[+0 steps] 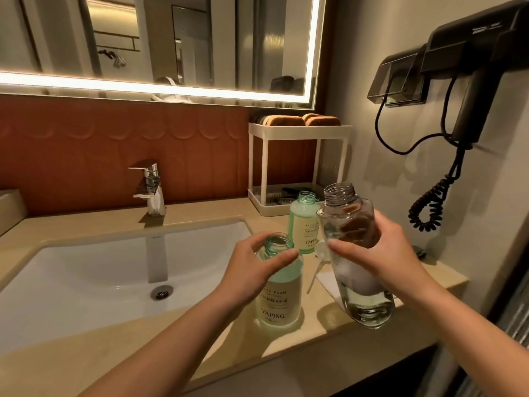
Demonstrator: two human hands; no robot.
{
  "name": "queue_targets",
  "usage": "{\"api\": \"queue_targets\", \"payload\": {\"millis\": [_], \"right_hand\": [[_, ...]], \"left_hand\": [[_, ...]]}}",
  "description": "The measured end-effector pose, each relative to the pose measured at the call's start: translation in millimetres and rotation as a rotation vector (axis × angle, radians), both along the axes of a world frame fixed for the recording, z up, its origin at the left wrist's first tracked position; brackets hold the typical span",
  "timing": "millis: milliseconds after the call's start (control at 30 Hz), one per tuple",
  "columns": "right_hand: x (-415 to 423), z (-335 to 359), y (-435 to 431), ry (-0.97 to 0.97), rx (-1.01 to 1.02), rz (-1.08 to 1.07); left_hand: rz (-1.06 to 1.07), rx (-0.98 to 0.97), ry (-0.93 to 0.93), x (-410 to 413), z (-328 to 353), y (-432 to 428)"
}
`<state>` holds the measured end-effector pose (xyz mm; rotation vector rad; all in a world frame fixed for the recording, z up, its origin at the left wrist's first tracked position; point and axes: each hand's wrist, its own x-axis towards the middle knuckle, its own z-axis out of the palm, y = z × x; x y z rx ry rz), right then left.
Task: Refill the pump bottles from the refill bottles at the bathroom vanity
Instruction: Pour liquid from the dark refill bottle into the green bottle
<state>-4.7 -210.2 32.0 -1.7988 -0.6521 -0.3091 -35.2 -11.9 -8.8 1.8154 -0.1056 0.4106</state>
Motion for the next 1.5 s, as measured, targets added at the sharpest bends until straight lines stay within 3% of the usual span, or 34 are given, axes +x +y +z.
{"api": "queue_targets", "payload": {"millis": [233, 700, 1500], "right_hand": [[0.5, -11.3, -4.2, -0.023, -0.173, -0.011], [21.1, -1.4, -4.5, -0.218, -0.58, -0.043], [15.7, 31.3, 0.6, -0.36, -0.966, -0.138]], "left_hand": [[-0.017, -0.113, -0.024, -1.0, -10.0, -12.6], [0.017, -0.118, -0.162, 10.8, -32.1, -11.4], [0.017, -0.096, -0.14, 11.2, -33.3, -11.1]]}}
